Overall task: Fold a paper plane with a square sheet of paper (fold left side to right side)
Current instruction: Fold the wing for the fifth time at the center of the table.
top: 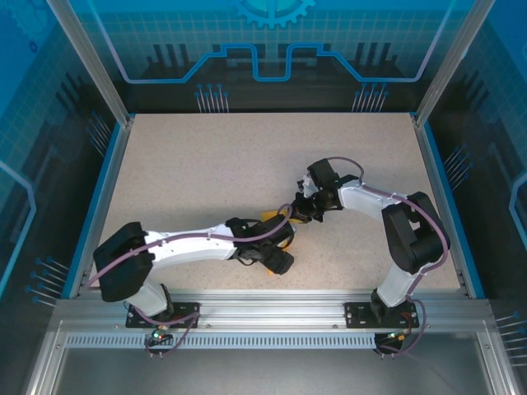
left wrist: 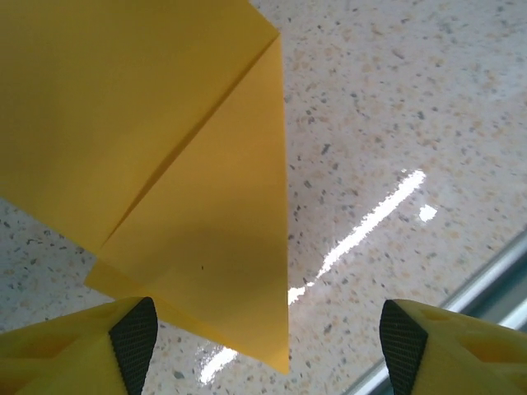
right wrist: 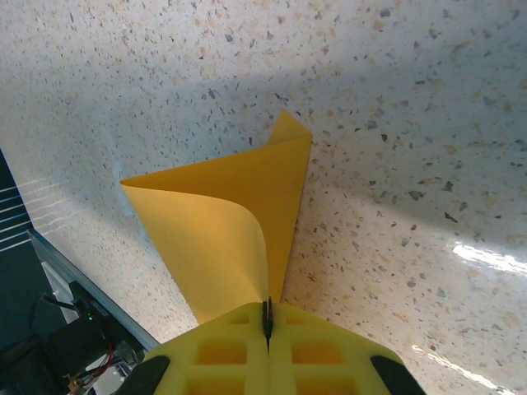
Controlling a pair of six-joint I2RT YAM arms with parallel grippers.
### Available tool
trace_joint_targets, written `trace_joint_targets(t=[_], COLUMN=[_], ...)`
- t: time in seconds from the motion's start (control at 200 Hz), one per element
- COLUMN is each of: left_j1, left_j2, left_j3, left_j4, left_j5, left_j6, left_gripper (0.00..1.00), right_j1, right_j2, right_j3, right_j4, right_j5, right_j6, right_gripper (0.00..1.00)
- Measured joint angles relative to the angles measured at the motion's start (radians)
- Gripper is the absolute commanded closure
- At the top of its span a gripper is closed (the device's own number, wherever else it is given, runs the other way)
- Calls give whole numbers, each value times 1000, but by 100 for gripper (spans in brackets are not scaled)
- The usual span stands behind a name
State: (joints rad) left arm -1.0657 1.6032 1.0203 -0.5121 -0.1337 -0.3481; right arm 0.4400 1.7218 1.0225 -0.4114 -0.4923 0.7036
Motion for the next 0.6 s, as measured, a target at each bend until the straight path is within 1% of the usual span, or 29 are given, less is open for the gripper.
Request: trace_joint_targets(t=[0.175,0.37,0.49,0.6], left_j1=[-33,-43,-43,-43], left_j2=[100,143,148,148], left_j3=[65,90,90,89], left_j4=[-48,-86,-89,-85], left_j5=[-63,-116,-132,-139], left_j6=[-18,-20,-19,-20], left_gripper=[27,32,40,50], right_j1=[0,0,1,1], right_j2=[0,1,3,6], right_j3=[0,0,0,0], right_j4=[0,1,1,0], right_j5=[15,15,18,22], right_j6=[11,19,23,23], right_gripper=[100,100,100,100])
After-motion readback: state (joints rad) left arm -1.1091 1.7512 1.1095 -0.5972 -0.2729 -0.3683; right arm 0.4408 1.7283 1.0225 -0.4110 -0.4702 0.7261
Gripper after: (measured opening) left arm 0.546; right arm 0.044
